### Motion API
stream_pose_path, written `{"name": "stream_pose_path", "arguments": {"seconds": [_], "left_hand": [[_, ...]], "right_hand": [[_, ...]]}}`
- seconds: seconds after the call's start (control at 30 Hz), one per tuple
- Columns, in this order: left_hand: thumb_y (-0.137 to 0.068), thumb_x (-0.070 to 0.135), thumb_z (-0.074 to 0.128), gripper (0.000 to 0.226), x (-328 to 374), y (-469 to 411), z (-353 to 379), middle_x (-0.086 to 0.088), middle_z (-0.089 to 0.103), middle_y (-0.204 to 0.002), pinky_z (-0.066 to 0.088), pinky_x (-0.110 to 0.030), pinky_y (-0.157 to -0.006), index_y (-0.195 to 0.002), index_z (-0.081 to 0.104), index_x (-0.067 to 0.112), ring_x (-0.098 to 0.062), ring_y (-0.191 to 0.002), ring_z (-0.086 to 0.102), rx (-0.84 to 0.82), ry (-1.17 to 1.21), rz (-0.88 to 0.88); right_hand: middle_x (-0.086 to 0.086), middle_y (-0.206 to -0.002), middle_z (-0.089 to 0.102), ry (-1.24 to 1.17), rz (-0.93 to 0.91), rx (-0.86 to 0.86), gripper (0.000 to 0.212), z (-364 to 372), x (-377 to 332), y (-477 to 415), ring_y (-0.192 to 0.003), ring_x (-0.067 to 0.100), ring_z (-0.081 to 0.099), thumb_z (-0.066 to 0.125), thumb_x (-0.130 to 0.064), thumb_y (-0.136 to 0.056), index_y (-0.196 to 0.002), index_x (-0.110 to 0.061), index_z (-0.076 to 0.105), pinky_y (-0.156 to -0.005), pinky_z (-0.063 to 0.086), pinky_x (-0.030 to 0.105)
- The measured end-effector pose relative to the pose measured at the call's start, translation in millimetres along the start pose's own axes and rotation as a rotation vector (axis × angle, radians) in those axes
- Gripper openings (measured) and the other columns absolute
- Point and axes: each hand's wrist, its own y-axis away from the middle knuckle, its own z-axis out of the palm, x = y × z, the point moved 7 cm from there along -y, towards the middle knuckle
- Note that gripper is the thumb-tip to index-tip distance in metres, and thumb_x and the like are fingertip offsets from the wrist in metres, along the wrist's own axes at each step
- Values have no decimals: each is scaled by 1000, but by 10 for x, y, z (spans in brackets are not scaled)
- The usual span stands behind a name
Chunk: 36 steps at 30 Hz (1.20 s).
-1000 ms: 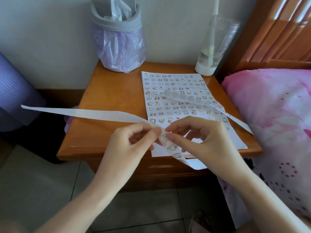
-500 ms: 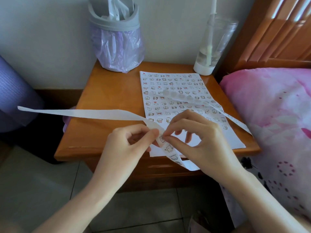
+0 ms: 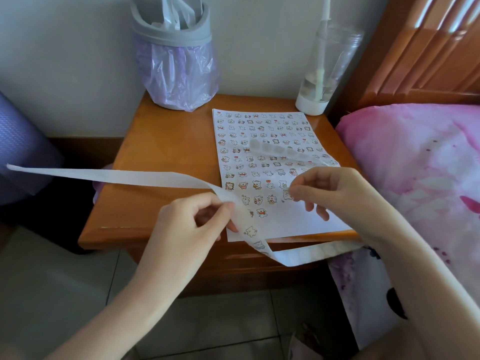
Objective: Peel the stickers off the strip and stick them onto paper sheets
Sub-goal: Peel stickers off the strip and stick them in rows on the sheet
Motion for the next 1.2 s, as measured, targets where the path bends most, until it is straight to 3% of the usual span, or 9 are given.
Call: {"name": "stream_pose_path", "arguments": {"seconds": [0.13,0.27,0.43,0.57,0.87,1.2], "left_hand": [[-86,24,61,14,33,19,7,35,56,-53,35,0,-47,-74,63,31,13,-56,55,8,-83,39],[-86,25,61,11,8,15,7,32,57,-52,35,-1,-46,-77,65,29,13,-54,55,25,-111,38],[-86,27,61,8,-28,7,3,30,57,-51,35,-2,-46,-82,68,26,12,-55,55,32,-118,23],[-86,27,61,9,-32,8,-2,21,57,-50,34,-1,-45,-85,70,25,13,-55,54,42,-124,21],[-86,27,61,10,-37,6,7,23,55,-56,35,0,-46,-88,70,23,14,-60,56,36,-139,20],[-86,26,61,9,-32,9,8,23,54,-55,35,0,-45,-83,69,22,16,-57,55,32,-129,16]], "right_hand": [[-7,-62,69,12,36,-20,6,121,49,-3,-46,-2,52,73,-21,-79,-79,-15,73,-45,39,8],[4,-78,74,8,44,-23,6,176,105,-16,-65,15,63,75,-19,-76,-77,-14,74,-60,50,17],[5,-76,74,18,31,1,6,177,92,-23,-54,3,55,76,-19,-76,-77,-14,74,-55,46,16],[4,-75,74,40,11,30,7,193,91,-25,-58,6,57,77,-19,-75,-76,-13,74,-59,46,22],[2,-73,73,74,-16,49,7,208,101,-32,-62,8,60,78,-20,-74,-75,-15,74,-55,45,13],[-2,-68,67,96,-62,41,5,221,71,-22,-51,-4,50,75,-16,-77,-76,-12,72,-49,38,5]]}}
